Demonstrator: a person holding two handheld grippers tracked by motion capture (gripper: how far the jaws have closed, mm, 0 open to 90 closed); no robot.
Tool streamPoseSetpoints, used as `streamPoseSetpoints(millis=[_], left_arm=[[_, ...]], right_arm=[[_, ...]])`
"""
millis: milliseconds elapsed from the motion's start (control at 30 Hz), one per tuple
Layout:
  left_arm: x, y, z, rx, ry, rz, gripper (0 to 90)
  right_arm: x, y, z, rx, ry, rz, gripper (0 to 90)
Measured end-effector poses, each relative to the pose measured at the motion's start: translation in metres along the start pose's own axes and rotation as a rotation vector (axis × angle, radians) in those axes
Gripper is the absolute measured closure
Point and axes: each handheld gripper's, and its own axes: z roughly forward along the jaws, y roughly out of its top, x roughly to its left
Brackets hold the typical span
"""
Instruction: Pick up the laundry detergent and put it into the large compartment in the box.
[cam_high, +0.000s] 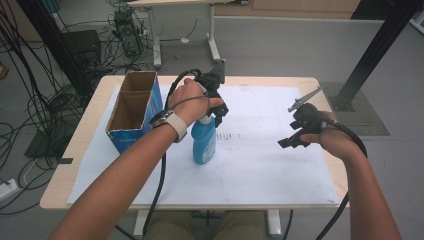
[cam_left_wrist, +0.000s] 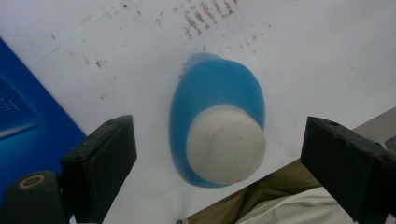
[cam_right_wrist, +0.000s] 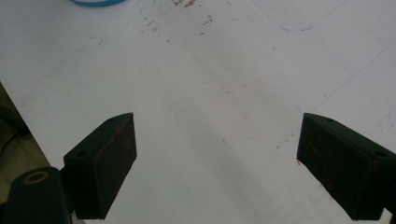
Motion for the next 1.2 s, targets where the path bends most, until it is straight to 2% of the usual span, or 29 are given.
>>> streamPoseSetpoints(millis=[167, 433, 1200], left_arm=[[-0.0008, -0.0005, 0.0012, -0.004, 0.009, -0.001, 11.1], [0.0039, -0.0016, 0.006, -0.008, -0.008, -0.009, 11.7], [0.0021, -0.0032, 0.0079, -0.008, 0.004, -0.006, 11.7]], right_arm=[[-0.0012, -0.0015, 0.0006, 0.001, 0.001, 0.004, 12.0], [-0.0024, -0.003, 0.0011, 0.003, 0.002, 0.008, 12.0], [-0.0025, -0.0013, 0.0033, 0.002, 0.004, 0.004, 12.0]])
